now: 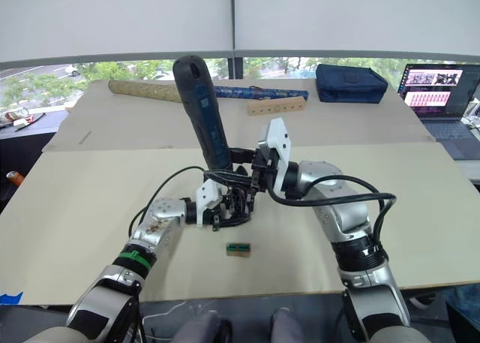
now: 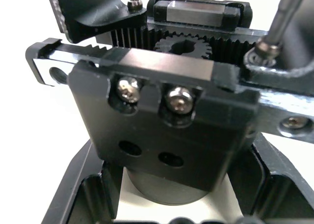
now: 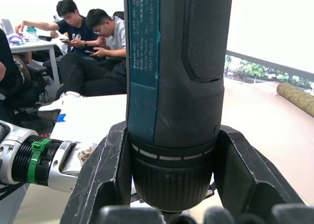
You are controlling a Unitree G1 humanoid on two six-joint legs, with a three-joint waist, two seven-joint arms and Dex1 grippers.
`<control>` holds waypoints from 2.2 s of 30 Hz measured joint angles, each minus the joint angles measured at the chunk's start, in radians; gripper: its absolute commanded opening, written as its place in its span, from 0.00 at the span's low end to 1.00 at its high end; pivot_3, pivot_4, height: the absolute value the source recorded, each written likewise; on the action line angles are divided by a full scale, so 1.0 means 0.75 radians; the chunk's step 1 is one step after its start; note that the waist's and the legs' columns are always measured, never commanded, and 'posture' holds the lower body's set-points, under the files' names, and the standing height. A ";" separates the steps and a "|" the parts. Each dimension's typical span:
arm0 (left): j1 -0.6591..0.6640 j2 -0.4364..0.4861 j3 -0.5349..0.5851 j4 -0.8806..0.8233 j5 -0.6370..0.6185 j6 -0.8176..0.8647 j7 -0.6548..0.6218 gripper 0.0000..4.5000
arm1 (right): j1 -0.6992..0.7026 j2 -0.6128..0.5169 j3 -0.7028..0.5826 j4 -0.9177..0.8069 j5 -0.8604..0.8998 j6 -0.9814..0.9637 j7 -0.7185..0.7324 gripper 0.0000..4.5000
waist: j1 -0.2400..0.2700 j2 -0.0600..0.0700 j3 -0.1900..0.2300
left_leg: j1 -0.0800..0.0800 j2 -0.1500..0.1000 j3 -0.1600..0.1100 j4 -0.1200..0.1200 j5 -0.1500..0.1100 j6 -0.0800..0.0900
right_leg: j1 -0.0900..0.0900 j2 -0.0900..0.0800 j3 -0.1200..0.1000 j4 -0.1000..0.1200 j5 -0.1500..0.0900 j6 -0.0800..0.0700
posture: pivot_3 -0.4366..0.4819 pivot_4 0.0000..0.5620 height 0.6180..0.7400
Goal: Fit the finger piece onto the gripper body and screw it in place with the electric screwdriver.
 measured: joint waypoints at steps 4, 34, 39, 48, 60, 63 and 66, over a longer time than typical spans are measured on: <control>0.002 0.001 0.000 0.000 0.000 0.000 0.001 0.53 | 0.006 0.000 0.000 0.000 0.000 -0.006 0.000 0.42 | 0.000 -0.001 -0.002 | 0.000 0.000 0.000 -0.001 0.000 0.000 | 0.000 0.000 0.000 0.000 0.000 0.000 | 0.48 0.27 1.00; 0.004 0.012 -0.008 -0.037 -0.003 0.025 0.005 0.53 | -0.175 -0.027 -0.125 -0.008 0.163 0.063 0.158 0.42 | 0.000 -0.002 -0.003 | -0.019 0.000 0.000 0.000 0.006 -0.010 | -0.019 -0.002 0.000 0.001 0.000 0.000 | 0.48 0.27 1.00; 0.004 0.014 -0.012 -0.043 -0.005 0.042 0.016 0.53 | -0.175 -0.037 -0.134 -0.009 0.196 0.069 0.201 0.42 | 0.000 -0.002 -0.003 | -0.019 0.000 0.000 0.000 0.005 -0.008 | -0.019 -0.003 0.000 0.001 0.000 0.000 | 0.48 0.27 1.00; -0.004 0.070 -0.013 -0.057 -0.006 0.089 0.041 1.00 | -0.242 -0.114 -0.251 -0.110 0.412 0.203 0.209 0.42 | -0.012 -0.002 -0.003 | -0.019 0.003 0.000 -0.002 0.005 -0.008 | -0.020 -0.006 0.000 0.002 0.000 -0.001 | 0.48 0.27 1.00; 0.276 0.397 0.137 -0.273 -0.166 0.047 -0.164 1.00 | 0.082 -0.477 -0.505 -0.250 0.511 0.295 0.227 0.42 | -0.028 -0.002 -0.003 | -0.019 0.007 -0.001 -0.006 0.001 -0.004 | -0.021 -0.009 0.007 -0.002 -0.001 -0.004 | 0.48 0.27 1.00; 0.363 0.507 0.225 -0.278 -0.233 0.005 -0.248 1.00 | 0.265 -0.531 -0.594 -0.257 0.467 0.263 0.250 0.42 | -0.026 -0.001 -0.002 | -0.021 0.006 0.000 -0.005 0.000 -0.003 | -0.022 -0.011 0.008 -0.002 -0.002 -0.004 | 0.48 0.27 1.00; 0.451 0.581 0.283 -0.305 -0.282 -0.006 -0.321 1.00 | 0.425 -0.537 -0.683 -0.273 0.419 0.180 0.268 0.42 | -0.021 0.000 -0.001 | -0.021 0.005 0.000 -0.004 0.000 -0.002 | -0.021 -0.011 0.008 -0.003 -0.002 -0.004 | 0.48 0.27 1.00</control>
